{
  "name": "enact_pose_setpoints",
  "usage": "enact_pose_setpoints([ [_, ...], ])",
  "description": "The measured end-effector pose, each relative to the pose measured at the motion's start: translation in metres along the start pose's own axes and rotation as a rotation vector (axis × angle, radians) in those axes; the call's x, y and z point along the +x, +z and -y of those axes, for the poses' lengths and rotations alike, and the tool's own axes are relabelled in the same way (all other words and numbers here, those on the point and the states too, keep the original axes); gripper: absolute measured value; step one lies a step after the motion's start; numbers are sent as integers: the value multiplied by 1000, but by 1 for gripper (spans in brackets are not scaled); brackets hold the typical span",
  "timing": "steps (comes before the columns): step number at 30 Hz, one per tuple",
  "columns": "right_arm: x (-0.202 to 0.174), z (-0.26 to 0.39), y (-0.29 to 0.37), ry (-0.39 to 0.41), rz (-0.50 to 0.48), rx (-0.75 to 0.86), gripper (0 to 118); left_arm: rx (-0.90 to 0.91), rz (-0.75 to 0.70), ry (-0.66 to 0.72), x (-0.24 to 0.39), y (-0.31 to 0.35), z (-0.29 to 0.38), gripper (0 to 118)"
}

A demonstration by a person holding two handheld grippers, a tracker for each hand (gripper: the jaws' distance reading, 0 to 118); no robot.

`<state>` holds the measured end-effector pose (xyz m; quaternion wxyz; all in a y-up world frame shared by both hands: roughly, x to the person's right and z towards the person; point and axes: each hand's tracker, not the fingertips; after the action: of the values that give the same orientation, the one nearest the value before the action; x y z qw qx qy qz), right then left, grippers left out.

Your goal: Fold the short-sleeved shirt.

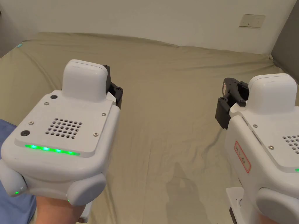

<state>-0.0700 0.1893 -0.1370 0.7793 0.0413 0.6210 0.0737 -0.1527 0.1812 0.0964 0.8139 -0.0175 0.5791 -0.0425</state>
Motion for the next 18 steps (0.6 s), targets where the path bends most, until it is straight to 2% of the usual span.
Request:
enact_pose_setpoints([
  [5,-13,-4,-8,-4,-49,4,0,5,-52,-17,-19,10,-3,0],
  [8,-29,-7,-17,-15,-111,2,0,2,-129,-37,-39,18,-6,0],
  [12,-62,-8,-28,19,-206,14,0,1,-229,-55,-71,37,-7,0],
  [18,-121,-12,-38,2,-382,34,0,-41,-403,-80,-125,70,-5,0],
])
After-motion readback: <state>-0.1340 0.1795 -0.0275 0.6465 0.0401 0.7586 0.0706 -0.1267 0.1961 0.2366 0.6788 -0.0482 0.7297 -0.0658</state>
